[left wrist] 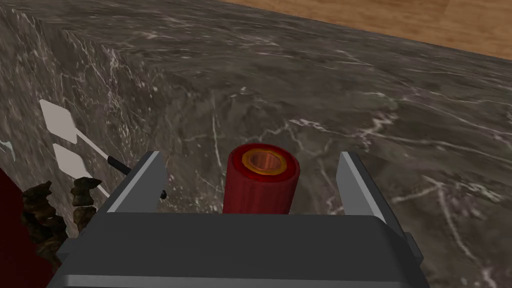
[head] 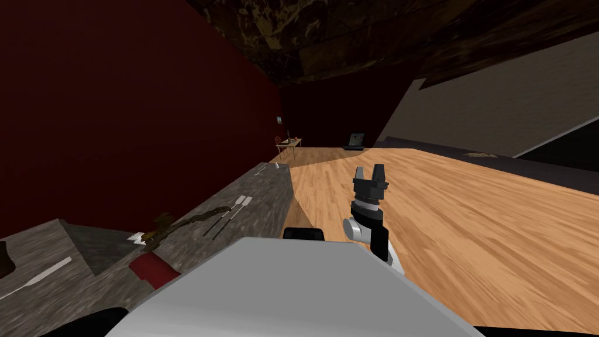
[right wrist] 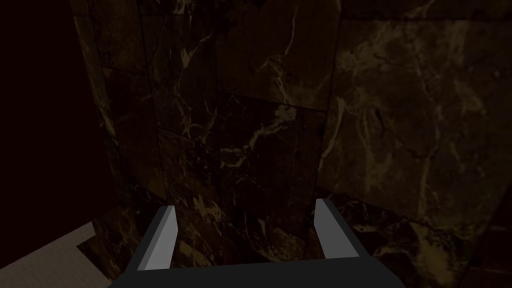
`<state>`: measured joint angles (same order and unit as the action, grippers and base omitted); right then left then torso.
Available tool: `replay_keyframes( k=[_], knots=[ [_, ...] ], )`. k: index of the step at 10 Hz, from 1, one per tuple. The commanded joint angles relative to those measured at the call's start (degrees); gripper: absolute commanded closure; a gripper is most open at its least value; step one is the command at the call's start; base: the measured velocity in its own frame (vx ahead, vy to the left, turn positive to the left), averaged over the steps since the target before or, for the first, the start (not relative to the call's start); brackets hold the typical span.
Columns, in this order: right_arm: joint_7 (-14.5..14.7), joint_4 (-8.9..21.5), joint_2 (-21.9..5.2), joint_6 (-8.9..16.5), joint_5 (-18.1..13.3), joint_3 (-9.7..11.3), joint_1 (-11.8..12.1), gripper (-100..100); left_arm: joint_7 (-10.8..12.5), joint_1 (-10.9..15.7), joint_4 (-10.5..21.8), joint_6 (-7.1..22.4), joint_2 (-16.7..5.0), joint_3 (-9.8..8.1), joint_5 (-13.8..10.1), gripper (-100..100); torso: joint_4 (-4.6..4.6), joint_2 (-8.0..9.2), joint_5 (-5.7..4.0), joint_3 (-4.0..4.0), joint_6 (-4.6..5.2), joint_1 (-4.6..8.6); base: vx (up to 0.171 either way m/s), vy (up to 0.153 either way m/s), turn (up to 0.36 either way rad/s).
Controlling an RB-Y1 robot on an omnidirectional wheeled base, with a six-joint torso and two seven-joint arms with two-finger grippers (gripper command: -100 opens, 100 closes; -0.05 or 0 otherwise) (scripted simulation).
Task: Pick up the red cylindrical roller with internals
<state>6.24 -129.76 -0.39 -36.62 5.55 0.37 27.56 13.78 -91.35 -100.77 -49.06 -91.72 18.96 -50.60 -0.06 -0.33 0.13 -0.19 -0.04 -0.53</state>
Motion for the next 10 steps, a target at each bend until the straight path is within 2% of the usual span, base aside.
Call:
replay_keyframes(
  k=[1,4,7,8,9,10],
  knots=[
    [0.0,0.0,0.0,0.0,0.0,0.0,0.0,0,-0.3,-1.0,0.0,0.8,-1.1,-0.10,-1.8,-100,0.00,0.00,0.00,0.00,0.00,0.00,0.044,0.114,-0.099],
    [0.0,0.0,0.0,0.0,0.0,0.0,0.0,0,-0.1,-1.9,3.0,2.7,-2.7,1.89,-5.6,-100,0.02,0.07,-0.06,0.05,-0.04,0.22,0.046,0.124,-0.239],
    [0.0,0.0,0.0,0.0,0.0,0.0,0.0,0,0.0,-1.2,5.1,6.3,-2.8,3.72,-8.5,-100,0.06,0.22,-0.03,0.13,-0.08,0.17,0.005,0.140,-0.197],
    [0.0,0.0,0.0,0.0,0.0,0.0,0.0,0,0.0,-0.9,5.3,6.9,-2.6,3.96,-8.8,-100,0.06,0.21,-0.03,0.13,-0.07,0.15,0.008,0.139,-0.123],
    [0.0,0.0,0.0,0.0,0.0,0.0,0.0,0,-0.1,-1.4,5.2,5.9,-2.7,3.77,-8.4,-100,0.06,0.20,-0.03,0.13,-0.11,0.16,0.003,0.060,-0.020],
    [0.0,0.0,0.0,0.0,0.0,0.0,0.0,0,0.1,-1.3,5.4,6.1,-2.7,3.86,-8.4,0,0.07,0.21,-0.07,0.14,-0.12,0.43,0.000,0.012,0.000]
  ],
)
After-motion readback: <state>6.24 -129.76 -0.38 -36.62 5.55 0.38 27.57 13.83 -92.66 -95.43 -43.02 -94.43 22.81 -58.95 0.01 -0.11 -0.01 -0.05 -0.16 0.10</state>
